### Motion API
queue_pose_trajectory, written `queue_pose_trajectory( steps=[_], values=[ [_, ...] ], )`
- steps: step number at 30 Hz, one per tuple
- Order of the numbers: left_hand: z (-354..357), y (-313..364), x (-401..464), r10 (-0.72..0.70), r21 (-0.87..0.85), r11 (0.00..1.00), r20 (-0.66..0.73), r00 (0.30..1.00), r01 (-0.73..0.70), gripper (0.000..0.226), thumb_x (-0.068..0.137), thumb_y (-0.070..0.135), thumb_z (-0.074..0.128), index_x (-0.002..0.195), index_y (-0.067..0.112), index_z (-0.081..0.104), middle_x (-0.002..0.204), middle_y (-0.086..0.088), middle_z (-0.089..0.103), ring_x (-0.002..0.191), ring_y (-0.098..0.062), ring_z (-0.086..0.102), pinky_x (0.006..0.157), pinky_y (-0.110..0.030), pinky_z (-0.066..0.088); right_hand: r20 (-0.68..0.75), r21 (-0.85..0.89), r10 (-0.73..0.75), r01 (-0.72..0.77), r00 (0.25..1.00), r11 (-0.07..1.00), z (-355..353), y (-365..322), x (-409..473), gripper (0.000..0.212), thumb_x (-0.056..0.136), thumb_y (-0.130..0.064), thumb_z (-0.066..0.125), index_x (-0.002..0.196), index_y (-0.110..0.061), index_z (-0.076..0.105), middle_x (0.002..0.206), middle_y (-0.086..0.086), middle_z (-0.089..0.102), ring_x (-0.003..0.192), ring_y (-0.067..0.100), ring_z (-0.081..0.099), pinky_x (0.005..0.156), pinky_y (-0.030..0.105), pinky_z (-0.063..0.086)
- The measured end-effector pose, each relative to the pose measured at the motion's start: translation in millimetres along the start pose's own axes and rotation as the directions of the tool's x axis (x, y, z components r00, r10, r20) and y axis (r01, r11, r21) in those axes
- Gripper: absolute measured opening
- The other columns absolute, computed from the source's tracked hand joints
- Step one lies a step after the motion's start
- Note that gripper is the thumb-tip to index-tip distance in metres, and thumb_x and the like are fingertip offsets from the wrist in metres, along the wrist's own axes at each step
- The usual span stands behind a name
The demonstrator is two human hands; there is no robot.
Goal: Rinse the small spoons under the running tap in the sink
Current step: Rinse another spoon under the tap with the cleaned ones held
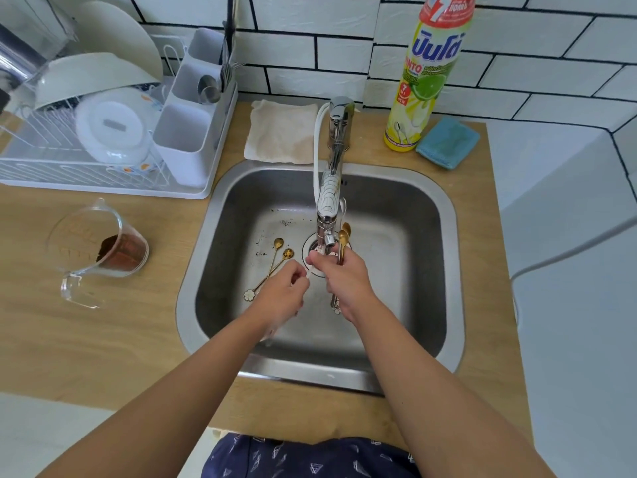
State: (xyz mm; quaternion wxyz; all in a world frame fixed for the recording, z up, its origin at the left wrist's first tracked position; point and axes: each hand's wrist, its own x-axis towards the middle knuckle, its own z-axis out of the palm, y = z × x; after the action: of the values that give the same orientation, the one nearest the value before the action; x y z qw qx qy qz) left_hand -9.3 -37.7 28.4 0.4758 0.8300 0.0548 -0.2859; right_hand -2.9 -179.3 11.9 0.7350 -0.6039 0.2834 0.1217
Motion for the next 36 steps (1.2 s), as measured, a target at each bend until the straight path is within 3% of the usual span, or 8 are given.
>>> queue_pose_trajectory(
  steps=[6,11,15,18,24,26,30,36],
  values=[
    [-2,0,-5,0.002,-0.002,1.0,-0.012,1.0,-0.002,0.016,0.099,0.027,0.042,0.096,0.021,0.057,0.074,0.003,0.06,0.065,-0.015,0.046,0.059,-0.032,0.036,0.012,0.034,0.026,-0.026,1.0,0.999,2,1,-1,0.019,0.106,-0.033,0.056,0.108,-0.02,0.07,0.096,-0.004,0.082,0.044,0.005,0.034,0.044,0.021,0.033],
    [-3,2,-7,0.006,-0.059,0.998,-0.017,1.0,-0.007,0.023,0.103,0.03,0.041,0.099,0.025,0.064,0.07,0.006,0.058,0.062,-0.01,0.047,0.056,-0.027,0.036,-0.023,-0.085,-0.065,0.063,0.998,0.994,3,-5,-4,0.009,0.096,-0.027,0.071,0.101,-0.022,0.074,0.082,-0.013,0.079,0.058,-0.002,0.064,0.065,0.02,0.043],
    [-7,6,-6,-0.027,-0.089,0.996,0.021,0.999,0.028,0.03,0.103,0.034,0.04,0.098,0.026,0.069,0.064,0.008,0.057,0.062,-0.012,0.046,0.056,-0.028,0.036,-0.108,0.033,0.005,-0.002,0.994,0.999,1,-10,-3,0.024,0.104,-0.027,0.055,0.092,-0.021,0.074,0.093,0.002,0.082,0.047,0.009,0.037,0.047,0.025,0.032],
    [-7,7,-5,-0.021,-0.114,0.993,0.032,0.999,0.025,0.025,0.102,0.032,0.048,0.097,0.024,0.07,0.067,0.005,0.06,0.062,-0.013,0.047,0.056,-0.029,0.037,-0.088,-0.005,-0.029,0.028,0.996,1.0,-1,-4,-6,0.024,0.104,-0.034,0.058,0.09,-0.024,0.076,0.094,-0.002,0.081,0.049,0.003,0.04,0.046,0.022,0.033],
    [-3,5,-8,0.009,-0.047,0.999,-0.025,1.0,-0.01,0.013,0.099,0.032,0.06,0.094,0.022,0.066,0.072,0.001,0.067,0.062,-0.013,0.054,0.056,-0.029,0.047,-0.06,-0.078,-0.101,0.096,0.993,0.992,-1,8,-8,0.012,0.09,-0.025,0.079,0.101,-0.025,0.075,0.062,-0.016,0.06,0.062,0.001,0.061,0.066,0.019,0.048],
    [-1,7,-9,0.018,-0.017,1.0,-0.032,0.999,-0.018,0.013,0.1,0.031,0.057,0.094,0.022,0.065,0.069,0.003,0.068,0.058,-0.011,0.055,0.054,-0.028,0.046,-0.076,-0.087,-0.079,0.073,0.994,0.994,1,6,-5,0.007,0.097,-0.027,0.071,0.096,-0.021,0.075,0.07,-0.017,0.074,0.062,-0.007,0.064,0.072,0.024,0.044],
    [-2,10,-10,0.0,-0.047,0.999,-0.02,1.0,-0.001,0.014,0.101,0.028,0.054,0.094,0.02,0.063,0.061,0.011,0.066,0.047,-0.005,0.05,0.043,-0.021,0.041,-0.035,-0.052,-0.002,0.001,0.999,0.999,0,3,-2,0.031,0.108,-0.037,0.047,0.105,-0.016,0.07,0.089,-0.006,0.082,0.041,0.005,0.042,0.048,0.021,0.035],
    [-3,9,-8,-0.03,-0.054,0.998,-0.018,0.999,0.029,0.015,0.102,0.029,0.053,0.095,0.018,0.06,0.066,0.001,0.063,0.05,-0.009,0.046,0.042,-0.022,0.038,-0.04,-0.036,-0.054,0.052,0.998,0.998,1,2,-4,0.022,0.092,-0.022,0.076,0.115,-0.021,0.074,0.067,-0.02,0.071,0.049,-0.005,0.056,0.05,0.011,0.039]
  ],
)
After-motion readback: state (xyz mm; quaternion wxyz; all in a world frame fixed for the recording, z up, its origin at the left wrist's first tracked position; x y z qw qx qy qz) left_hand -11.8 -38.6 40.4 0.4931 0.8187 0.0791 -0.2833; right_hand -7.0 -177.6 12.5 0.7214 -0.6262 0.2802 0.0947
